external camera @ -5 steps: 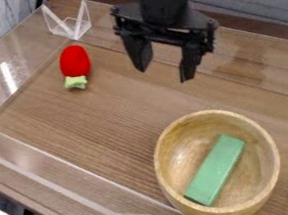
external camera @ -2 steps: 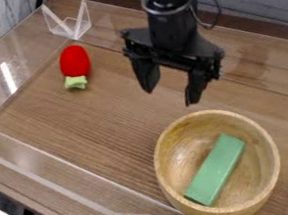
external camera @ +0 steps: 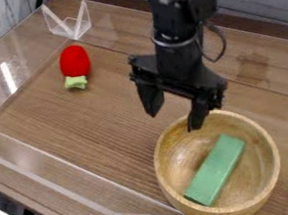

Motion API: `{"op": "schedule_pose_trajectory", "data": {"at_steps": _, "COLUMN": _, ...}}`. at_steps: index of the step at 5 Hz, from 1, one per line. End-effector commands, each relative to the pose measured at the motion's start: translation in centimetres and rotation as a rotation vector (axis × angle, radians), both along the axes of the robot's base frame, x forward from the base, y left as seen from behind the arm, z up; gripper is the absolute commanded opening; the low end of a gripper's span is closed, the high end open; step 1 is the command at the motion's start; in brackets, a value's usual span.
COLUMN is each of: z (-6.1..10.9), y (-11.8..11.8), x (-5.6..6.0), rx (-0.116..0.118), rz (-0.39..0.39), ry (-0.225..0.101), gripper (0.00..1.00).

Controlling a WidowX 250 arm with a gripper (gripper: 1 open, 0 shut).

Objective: Put the green block in the brown bowl

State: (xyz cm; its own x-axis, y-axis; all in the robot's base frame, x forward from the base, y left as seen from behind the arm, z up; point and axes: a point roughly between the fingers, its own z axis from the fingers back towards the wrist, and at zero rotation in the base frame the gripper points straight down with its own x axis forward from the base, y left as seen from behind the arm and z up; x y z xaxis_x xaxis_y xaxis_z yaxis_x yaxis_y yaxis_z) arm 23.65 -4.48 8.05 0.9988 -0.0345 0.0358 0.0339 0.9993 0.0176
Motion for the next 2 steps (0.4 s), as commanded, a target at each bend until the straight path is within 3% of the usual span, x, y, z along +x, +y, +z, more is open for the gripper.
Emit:
{"op": "schedule_pose_trajectory", "data": {"at_steps": 1, "z": -0.30, "y": 0.15, "x": 0.63, "rx": 0.008, "rz": -0.004, "ry": -0.019, "gripper": 1.00}}
{"op": "schedule_pose_trajectory", "data": {"at_steps": 2, "z": -1.03, "y": 0.29, "x": 0.70, "rx": 0.015, "rz": 0.000, "ry": -0.007, "gripper": 1.00}}
